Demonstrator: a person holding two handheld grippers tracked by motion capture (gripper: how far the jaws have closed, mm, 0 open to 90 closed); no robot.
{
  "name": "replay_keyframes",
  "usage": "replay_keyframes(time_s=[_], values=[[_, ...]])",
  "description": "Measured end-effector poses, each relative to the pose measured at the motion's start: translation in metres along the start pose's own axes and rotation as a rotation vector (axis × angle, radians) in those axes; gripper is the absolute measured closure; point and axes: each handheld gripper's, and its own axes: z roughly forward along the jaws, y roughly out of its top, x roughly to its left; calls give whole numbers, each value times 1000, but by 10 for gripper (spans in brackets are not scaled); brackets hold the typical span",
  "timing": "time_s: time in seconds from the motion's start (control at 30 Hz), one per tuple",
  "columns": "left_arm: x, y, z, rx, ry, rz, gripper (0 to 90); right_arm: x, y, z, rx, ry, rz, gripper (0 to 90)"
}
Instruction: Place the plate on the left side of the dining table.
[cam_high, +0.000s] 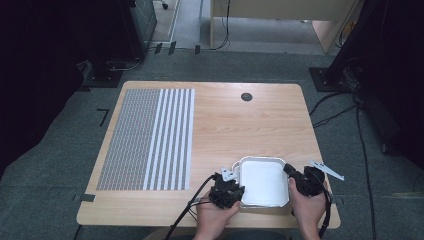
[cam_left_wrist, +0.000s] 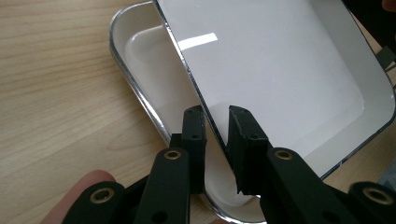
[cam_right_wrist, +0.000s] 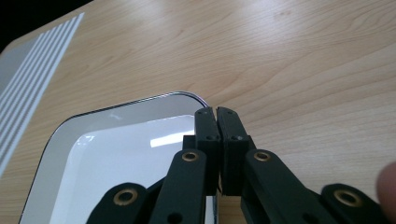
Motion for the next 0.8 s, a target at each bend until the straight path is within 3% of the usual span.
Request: replay_keyframes(time_s=[0.4,0.8], values=[[23,5,-28,-36,6,4,785,34,7,2,-17,36,-31,897],[52,4,-53,-64,29,-12,788,72,8,17,-4,53,-68,896]])
